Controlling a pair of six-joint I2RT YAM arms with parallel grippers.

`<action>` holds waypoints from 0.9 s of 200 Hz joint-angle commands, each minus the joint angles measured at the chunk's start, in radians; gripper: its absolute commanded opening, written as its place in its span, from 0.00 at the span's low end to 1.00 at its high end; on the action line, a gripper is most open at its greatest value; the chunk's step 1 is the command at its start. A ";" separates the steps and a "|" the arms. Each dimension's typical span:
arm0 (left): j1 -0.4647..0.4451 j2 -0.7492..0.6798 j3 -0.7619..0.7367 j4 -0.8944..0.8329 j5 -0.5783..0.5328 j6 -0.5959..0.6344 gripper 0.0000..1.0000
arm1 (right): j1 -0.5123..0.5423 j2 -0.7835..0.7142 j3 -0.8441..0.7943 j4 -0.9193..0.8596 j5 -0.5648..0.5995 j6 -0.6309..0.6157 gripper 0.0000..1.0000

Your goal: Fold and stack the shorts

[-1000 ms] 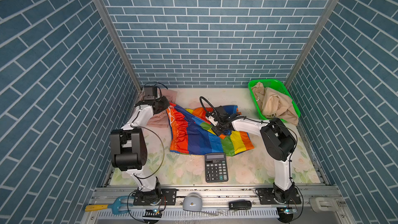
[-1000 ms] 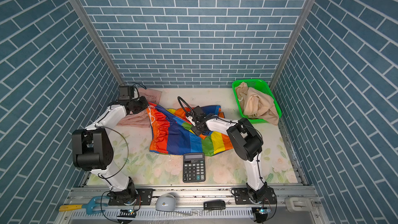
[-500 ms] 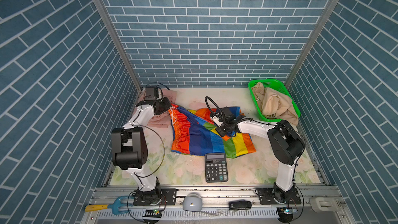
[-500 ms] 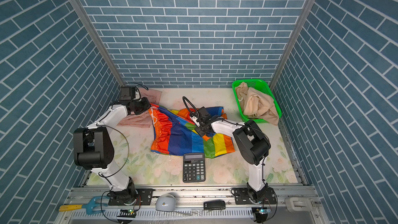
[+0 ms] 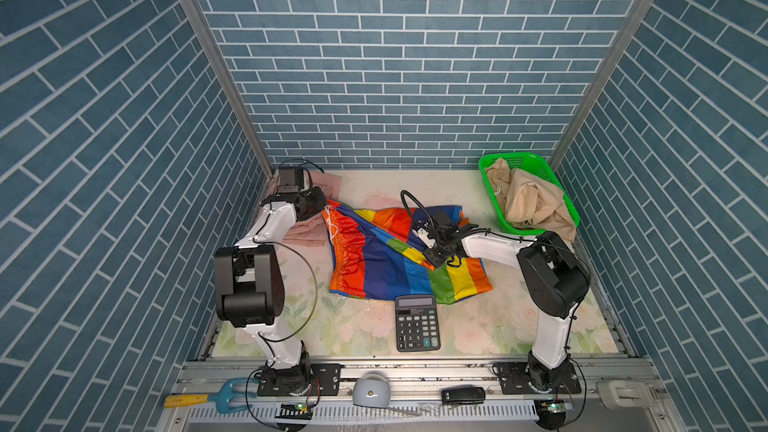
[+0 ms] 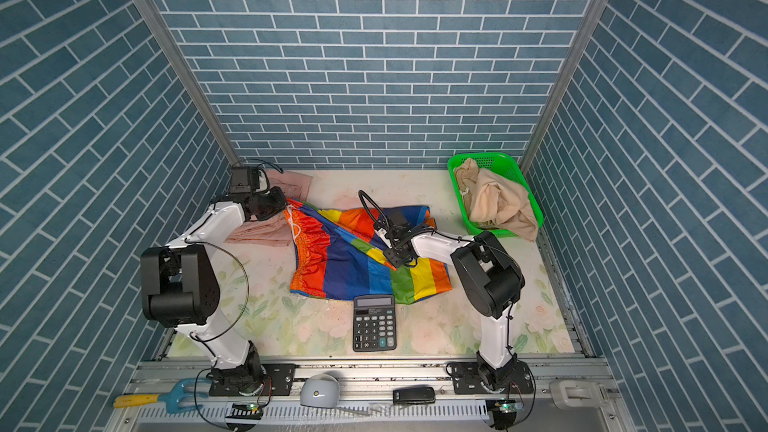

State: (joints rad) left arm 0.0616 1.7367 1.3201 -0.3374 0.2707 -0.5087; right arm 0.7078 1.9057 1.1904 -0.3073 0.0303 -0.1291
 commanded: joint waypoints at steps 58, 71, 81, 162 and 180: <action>0.013 0.004 0.037 0.027 -0.018 -0.003 0.00 | 0.012 -0.013 -0.007 -0.078 -0.061 0.044 0.13; 0.014 0.006 0.037 0.028 -0.016 -0.005 0.00 | 0.013 -0.013 -0.016 -0.087 -0.060 0.049 0.01; 0.014 0.007 0.038 0.029 -0.015 -0.006 0.00 | 0.012 -0.016 -0.018 -0.096 -0.047 0.052 0.00; 0.014 0.003 0.112 -0.003 0.008 -0.021 0.00 | -0.111 -0.191 0.214 -0.229 0.069 0.063 0.00; 0.014 0.006 0.134 -0.002 0.026 -0.031 0.00 | -0.150 -0.197 0.309 -0.237 0.083 0.068 0.00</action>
State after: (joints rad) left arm 0.0631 1.7412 1.4071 -0.3466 0.2897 -0.5209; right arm 0.6033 1.7550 1.3964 -0.4793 0.0559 -0.0826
